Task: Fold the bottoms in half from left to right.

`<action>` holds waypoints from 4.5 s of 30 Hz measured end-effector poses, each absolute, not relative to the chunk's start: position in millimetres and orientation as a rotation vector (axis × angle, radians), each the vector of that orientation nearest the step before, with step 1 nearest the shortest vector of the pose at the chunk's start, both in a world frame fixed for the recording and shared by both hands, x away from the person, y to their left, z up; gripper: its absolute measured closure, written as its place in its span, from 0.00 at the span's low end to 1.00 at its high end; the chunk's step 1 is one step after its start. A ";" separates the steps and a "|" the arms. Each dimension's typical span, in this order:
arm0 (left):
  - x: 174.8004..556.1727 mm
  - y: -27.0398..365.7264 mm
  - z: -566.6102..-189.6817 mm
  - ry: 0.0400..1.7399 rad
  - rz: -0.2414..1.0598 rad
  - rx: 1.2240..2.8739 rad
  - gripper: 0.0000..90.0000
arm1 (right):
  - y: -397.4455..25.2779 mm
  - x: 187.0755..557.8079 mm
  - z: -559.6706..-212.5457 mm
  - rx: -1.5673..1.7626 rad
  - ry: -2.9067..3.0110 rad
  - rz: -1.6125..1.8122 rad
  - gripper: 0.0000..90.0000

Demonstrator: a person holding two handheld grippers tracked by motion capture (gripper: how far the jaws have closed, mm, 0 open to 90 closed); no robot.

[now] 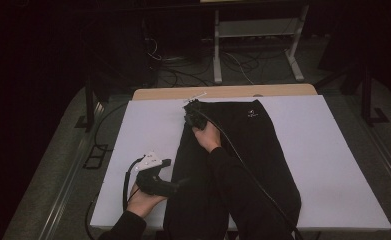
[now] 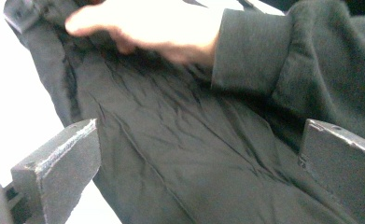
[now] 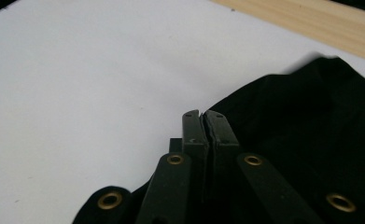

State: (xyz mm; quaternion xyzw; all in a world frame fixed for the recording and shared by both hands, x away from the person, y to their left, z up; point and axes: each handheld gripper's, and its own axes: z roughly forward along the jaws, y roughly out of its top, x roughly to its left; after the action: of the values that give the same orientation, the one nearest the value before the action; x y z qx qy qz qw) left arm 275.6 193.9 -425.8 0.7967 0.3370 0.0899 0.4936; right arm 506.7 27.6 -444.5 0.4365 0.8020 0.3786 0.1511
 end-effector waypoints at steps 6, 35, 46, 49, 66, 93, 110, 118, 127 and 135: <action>261.8 193.7 -428.6 0.842 0.188 1.988 0.00 | 19.9 500.2 -434.6 1.258 2.286 1.122 0.96; 228.9 215.1 -435.2 0.834 0.078 2.094 0.00 | 6.4 484.3 -430.8 1.268 2.260 1.180 0.96; 224.1 219.3 -437.4 0.775 0.032 2.160 0.00 | 7.6 481.8 -430.8 1.253 2.266 1.180 0.96; 223.4 219.7 -438.6 0.742 0.012 2.181 0.00 | 8.0 481.4 -430.4 1.250 2.263 1.180 0.96; 227.9 216.7 -448.1 0.678 -0.107 2.281 0.04 | 6.0 479.6 -428.9 1.242 2.251 1.181 0.96; 239.0 214.3 -450.3 0.598 -0.023 2.314 0.98 | 7.4 477.4 -429.3 1.223 2.249 1.195 0.96; 242.3 214.0 -438.1 0.695 -0.085 2.205 0.99 | -15.7 482.3 -408.9 1.230 2.232 1.224 0.96; 239.9 200.9 -434.6 0.611 -0.083 2.200 0.99 | -33.9 484.1 -399.5 1.255 2.216 1.220 0.96; 243.2 182.4 -432.8 0.579 -0.116 2.167 0.99 | -50.0 481.3 -396.0 1.255 2.218 1.226 0.96; 244.9 164.7 -430.6 0.547 -0.156 2.146 0.99 | -63.8 479.2 -392.3 1.259 2.223 1.216 0.96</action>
State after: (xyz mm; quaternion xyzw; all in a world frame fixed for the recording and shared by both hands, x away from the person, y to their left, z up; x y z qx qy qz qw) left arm 244.9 164.7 -430.6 0.8659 0.2206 -0.0629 0.4445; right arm 479.2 -63.8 -392.3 0.4396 0.7762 0.4244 0.1555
